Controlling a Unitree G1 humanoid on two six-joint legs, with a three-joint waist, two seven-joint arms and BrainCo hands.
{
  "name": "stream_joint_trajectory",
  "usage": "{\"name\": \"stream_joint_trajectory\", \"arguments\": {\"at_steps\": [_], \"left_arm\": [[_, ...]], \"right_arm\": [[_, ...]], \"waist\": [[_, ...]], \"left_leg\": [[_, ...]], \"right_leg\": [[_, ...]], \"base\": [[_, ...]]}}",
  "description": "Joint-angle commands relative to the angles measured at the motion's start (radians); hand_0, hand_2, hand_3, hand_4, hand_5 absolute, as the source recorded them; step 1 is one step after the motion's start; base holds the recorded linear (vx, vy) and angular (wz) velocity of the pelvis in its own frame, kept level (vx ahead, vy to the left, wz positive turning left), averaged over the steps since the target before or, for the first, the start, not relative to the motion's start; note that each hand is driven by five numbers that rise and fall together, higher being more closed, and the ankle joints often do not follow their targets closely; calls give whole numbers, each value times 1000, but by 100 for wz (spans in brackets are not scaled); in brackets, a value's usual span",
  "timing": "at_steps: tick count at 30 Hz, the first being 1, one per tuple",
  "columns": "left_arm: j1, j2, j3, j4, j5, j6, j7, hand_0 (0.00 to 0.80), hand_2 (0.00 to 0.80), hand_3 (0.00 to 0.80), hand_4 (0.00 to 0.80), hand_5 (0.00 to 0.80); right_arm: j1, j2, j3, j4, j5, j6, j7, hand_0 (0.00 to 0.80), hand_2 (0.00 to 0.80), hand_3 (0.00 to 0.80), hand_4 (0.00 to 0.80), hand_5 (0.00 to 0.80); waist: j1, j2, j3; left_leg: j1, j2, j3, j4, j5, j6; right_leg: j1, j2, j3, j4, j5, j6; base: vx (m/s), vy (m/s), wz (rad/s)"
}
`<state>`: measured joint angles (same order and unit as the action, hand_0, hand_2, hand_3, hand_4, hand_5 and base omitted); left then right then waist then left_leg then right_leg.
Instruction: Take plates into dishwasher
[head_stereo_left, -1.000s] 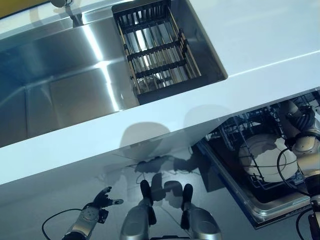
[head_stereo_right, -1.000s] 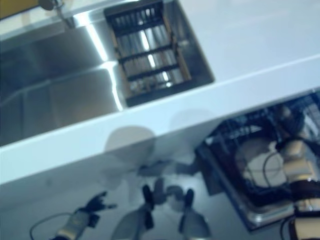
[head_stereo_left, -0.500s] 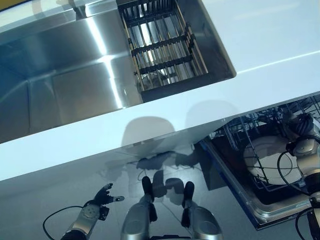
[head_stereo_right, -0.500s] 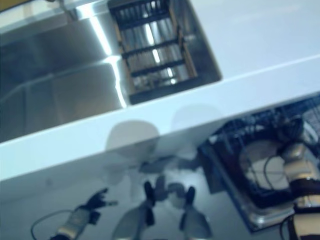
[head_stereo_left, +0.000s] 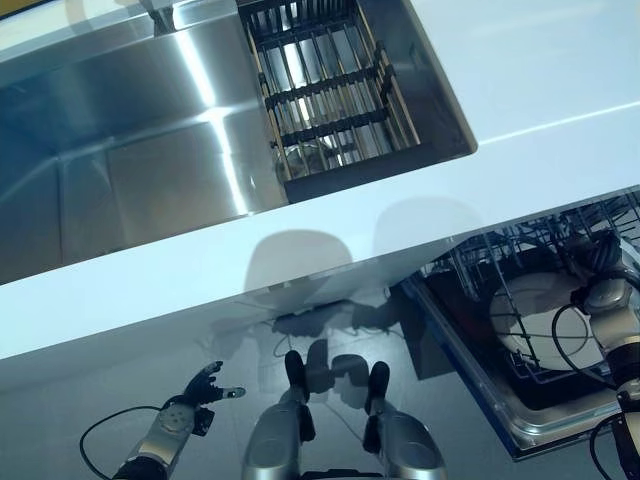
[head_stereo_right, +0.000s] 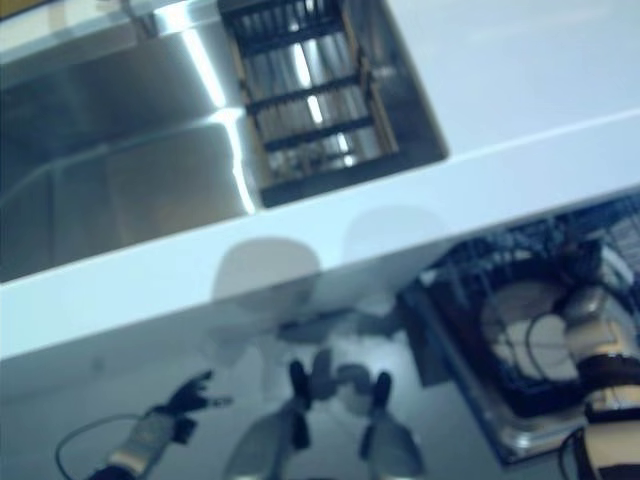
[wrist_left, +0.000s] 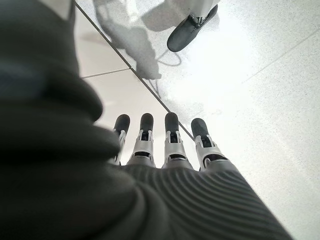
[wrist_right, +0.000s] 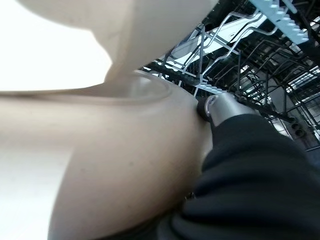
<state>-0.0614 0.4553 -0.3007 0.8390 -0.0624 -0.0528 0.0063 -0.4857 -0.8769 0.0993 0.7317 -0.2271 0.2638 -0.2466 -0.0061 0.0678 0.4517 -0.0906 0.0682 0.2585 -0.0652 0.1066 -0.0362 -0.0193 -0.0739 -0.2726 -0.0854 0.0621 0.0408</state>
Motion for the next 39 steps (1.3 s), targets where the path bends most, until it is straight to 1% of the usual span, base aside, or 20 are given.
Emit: {"name": "stream_joint_trajectory", "arguments": {"at_steps": [1, 7, 10, 16, 21, 24, 25, 29, 33, 39], "left_arm": [[-18, 33, -58, -23, -35, -6, -3, 0, 0, 0, 0, 0], [-15, 39, -56, -37, -36, -5, 0, 0, 0, 0, 0, 0], [-17, 43, -54, -38, -40, -7, 0, 0, 0, 0, 0, 0], [-23, 63, -40, -45, -51, -3, -4, 0, 0, 0, 0, 0], [-28, 70, -27, -32, -60, -5, -5, 0, 0, 0, 0, 0], [-21, 68, -17, -31, -51, -5, -2, 0, 0, 0, 0, 0], [-22, 71, -15, -27, -51, -5, -4, 0, 0, 0, 0, 0], [-27, 79, -11, -13, -43, -12, -11, 0, 0, 0, 0, 0], [-24, 81, -15, -4, -34, -17, -16, 0, 0, 0, 0, 0], [-25, 72, -36, -13, -31, -21, -24, 0, 0, 0, 0, 0]], "right_arm": [[-43, -67, 54, 74, 1, 30, 22, 800, 800, 800, 800, 800], [-48, -59, 52, 117, 10, 44, 13, 800, 800, 800, 800, 800], [-49, -57, 52, 130, 12, 39, 13, 800, 800, 800, 800, 800], [-67, -60, 55, 131, 25, 49, -1, 800, 800, 800, 800, 800], [-94, -51, 67, 166, 23, 30, -5, 800, 800, 800, 800, 800], [-101, -46, 72, 167, 20, 32, -6, 800, 800, 800, 800, 800], [-106, -44, 77, 168, 18, 36, -7, 800, 800, 800, 800, 800], [-141, -43, 93, 206, 11, 33, -4, 800, 800, 800, 800, 800], [-162, -57, 96, 260, 14, 8, -1, 800, 800, 800, 800, 800], [-176, -92, 83, 306, 8, -11, 6, 800, 800, 800, 800, 800]], "waist": [[28, 15, 1], [36, 12, 1], [38, 11, 0], [40, 14, 1], [42, 18, -4], [39, 17, -8], [35, 13, -13], [31, 15, -14], [25, 20, -18], [14, 49, -24]], "left_leg": [[-98, -19, -14, 34, 18, -46], [-97, -18, -9, 33, 21, -45], [-97, -16, -5, 31, 23, -46], [-100, -7, 17, 33, 26, -49], [-100, 3, 39, 35, 27, -52], [-99, 12, 52, 46, 24, -52], [-87, 7, 44, 44, 6, -61], [-86, 21, 58, 57, 2, -62], [-84, 29, 67, 66, 0, -63], [-78, 32, 78, 73, -2, -70]], "right_leg": [[-72, 53, -7, 172, -124, -27], [-65, 55, -15, 164, -120, -26], [-63, 56, -17, 162, -120, -26], [-64, 49, -36, 160, -116, -22], [-61, 43, -50, 164, -121, -22], [-58, 41, -51, 170, -125, -25], [-48, 37, -41, 174, -146, -18], [-48, 35, -38, 187, -154, -22], [-47, 35, -35, 197, -159, -26], [-49, 25, -34, 198, -160, -26]], "base": [[-14, -4, 4], [-9, -8, 4], [-28, -20, 4], [-65, -34, -1], [-66, -43, -8], [-29, -43, -8], [15, -41, -6], [-32, -37, -12], [-21, -14, -6], [-28, 35, -4]]}}
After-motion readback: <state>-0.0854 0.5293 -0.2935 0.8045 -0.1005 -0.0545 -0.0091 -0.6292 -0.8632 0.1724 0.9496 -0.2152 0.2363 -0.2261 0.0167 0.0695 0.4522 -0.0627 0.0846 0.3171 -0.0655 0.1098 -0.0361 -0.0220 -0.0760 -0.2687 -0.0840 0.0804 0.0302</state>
